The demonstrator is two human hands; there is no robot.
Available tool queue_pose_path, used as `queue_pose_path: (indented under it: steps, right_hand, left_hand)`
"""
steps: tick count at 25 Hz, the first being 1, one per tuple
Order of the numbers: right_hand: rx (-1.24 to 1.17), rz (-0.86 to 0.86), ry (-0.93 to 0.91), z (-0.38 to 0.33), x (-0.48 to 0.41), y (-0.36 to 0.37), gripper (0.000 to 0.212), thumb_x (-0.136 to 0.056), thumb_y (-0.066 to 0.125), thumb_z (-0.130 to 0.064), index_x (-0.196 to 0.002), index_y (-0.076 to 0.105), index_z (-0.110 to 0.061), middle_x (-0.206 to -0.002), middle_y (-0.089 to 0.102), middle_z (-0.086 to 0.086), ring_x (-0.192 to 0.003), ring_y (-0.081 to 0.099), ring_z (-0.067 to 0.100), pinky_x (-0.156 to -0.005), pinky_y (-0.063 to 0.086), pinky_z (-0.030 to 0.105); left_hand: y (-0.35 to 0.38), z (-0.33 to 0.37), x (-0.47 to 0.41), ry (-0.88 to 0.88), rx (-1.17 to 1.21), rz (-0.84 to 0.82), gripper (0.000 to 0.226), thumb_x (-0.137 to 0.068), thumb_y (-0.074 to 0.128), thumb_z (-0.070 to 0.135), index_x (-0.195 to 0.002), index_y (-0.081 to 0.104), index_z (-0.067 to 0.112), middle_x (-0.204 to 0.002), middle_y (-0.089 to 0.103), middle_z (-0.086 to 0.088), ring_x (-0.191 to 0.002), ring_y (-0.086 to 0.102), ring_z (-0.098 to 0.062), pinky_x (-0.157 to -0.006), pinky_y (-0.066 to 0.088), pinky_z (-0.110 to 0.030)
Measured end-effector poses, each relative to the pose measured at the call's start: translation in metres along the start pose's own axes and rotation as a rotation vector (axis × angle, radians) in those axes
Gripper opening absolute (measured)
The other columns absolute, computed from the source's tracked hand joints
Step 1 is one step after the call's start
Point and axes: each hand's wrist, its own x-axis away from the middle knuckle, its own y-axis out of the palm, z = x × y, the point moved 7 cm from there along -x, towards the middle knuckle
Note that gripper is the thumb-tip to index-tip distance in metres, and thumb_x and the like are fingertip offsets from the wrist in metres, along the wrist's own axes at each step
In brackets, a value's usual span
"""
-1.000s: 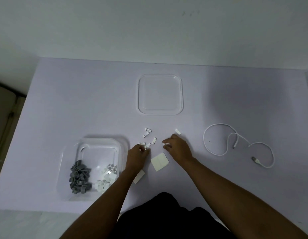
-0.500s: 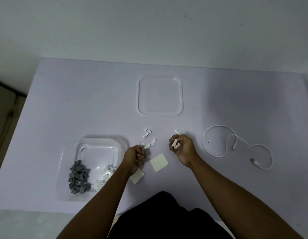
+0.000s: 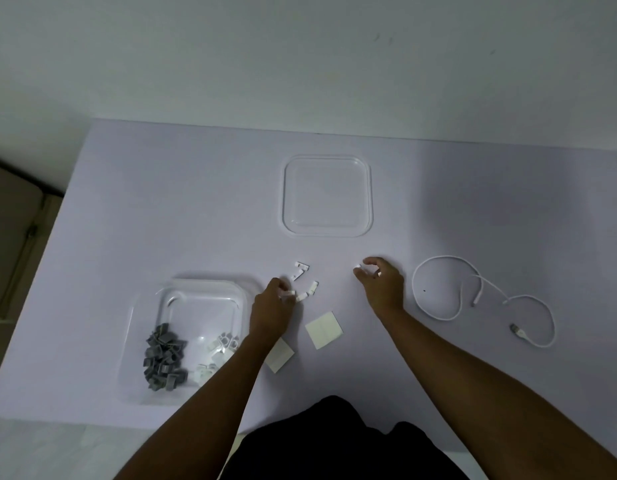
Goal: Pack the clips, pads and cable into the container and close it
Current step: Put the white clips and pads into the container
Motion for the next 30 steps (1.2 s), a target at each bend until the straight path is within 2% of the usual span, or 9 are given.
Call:
queue_pose_path:
  steps: [3,8,12,14,19,23,25,27,30]
  right_hand:
    - [0.075,-0.02,-0.034,-0.002,-0.003,0.006,0.025,-0.082,0.079,-0.017,-0.104,0.07,-0.011,-0.093,0.069,-0.002,-0.079,0.064,0.013,-0.073,0.047,0.022]
    - [0.086,0.016,-0.087,0.001,-0.002,0.006,0.012,-0.087,0.074,-0.022,-0.089,0.072,-0.01,-0.082,0.071,0.002,-0.072,0.065,0.015,-0.064,0.046,0.022]
    - [0.046,-0.052,-0.08,-0.001,0.001,0.011,0.017,-0.083,0.077,-0.018,-0.098,0.069,-0.016,-0.078,0.064,-0.007,-0.066,0.058,0.004,-0.059,0.042,0.014]
    - [0.066,-0.062,-0.104,0.001,0.002,0.013,0.018,-0.081,0.078,-0.018,-0.097,0.07,-0.015,-0.081,0.067,-0.005,-0.069,0.061,0.008,-0.061,0.042,0.012]
    - [-0.041,-0.043,-0.065,0.001,0.0,0.016,0.011,-0.08,0.08,-0.016,-0.084,0.072,-0.009,-0.077,0.069,0.0,-0.067,0.062,0.011,-0.061,0.044,0.011]
    - [-0.744,-0.294,0.453,-0.005,0.012,0.039,0.011,-0.084,0.067,-0.018,-0.075,0.061,-0.015,-0.069,0.051,0.001,-0.052,0.041,0.011,-0.048,0.031,0.025]
    - [-0.941,-0.466,0.526,-0.018,0.024,0.047,0.01,-0.081,0.054,-0.022,-0.073,0.056,-0.016,-0.071,0.05,0.003,-0.051,0.036,0.013,-0.048,0.025,0.026]
    - [-0.971,-0.534,0.509,-0.023,0.03,0.049,0.016,-0.08,0.047,-0.023,-0.074,0.058,-0.013,-0.073,0.055,0.005,-0.052,0.04,0.014,-0.048,0.026,0.026]
    - [-0.766,-0.493,0.477,-0.02,0.029,0.049,0.029,-0.09,0.052,-0.026,-0.063,0.054,-0.015,-0.067,0.053,0.006,-0.05,0.04,0.015,-0.046,0.026,0.025]
  left_hand:
    - [-0.001,0.002,0.001,0.061,-0.027,0.038,0.015,-0.092,0.062,0.029,-0.106,0.062,0.025,-0.095,0.072,-0.003,-0.088,0.066,-0.024,-0.068,0.038,-0.024]
    - [0.003,-0.005,-0.006,0.111,-0.147,0.04,0.016,-0.093,0.058,0.03,-0.106,0.065,0.033,-0.089,0.073,-0.004,-0.081,0.067,-0.026,-0.064,0.043,-0.027]
    - [0.01,-0.003,-0.011,0.211,-0.349,0.017,0.015,-0.09,0.061,0.031,-0.103,0.067,0.027,-0.089,0.074,-0.005,-0.081,0.068,-0.03,-0.067,0.053,-0.033]
    - [0.011,-0.003,-0.014,0.192,-0.315,0.003,0.016,-0.091,0.062,0.033,-0.102,0.067,0.022,-0.089,0.073,-0.005,-0.08,0.068,-0.028,-0.069,0.053,-0.034]
    - [0.022,-0.005,-0.015,0.021,0.146,-0.169,0.028,-0.093,0.06,0.04,-0.082,0.067,0.015,-0.074,0.066,0.003,-0.068,0.059,-0.014,-0.062,0.044,-0.028]
    - [0.027,-0.01,0.001,-0.394,0.723,-0.315,0.029,-0.094,0.041,0.027,-0.065,0.038,0.021,-0.054,0.033,0.001,-0.049,0.026,-0.016,-0.044,0.02,-0.024]
    - [0.029,-0.008,0.005,-0.478,0.874,-0.37,0.025,-0.089,0.039,0.025,-0.065,0.041,0.021,-0.054,0.04,-0.002,-0.043,0.024,-0.014,-0.041,0.017,-0.02]
    - [0.028,-0.005,0.004,-0.501,1.015,-0.391,0.02,-0.084,0.038,0.02,-0.066,0.047,0.02,-0.057,0.052,-0.007,-0.036,0.024,-0.011,-0.038,0.017,-0.015]
    - [0.023,-0.003,-0.002,-0.474,1.083,-0.403,0.015,-0.077,0.034,0.014,-0.071,0.047,0.016,-0.051,0.047,-0.006,-0.035,0.022,-0.012,-0.039,0.016,-0.013]
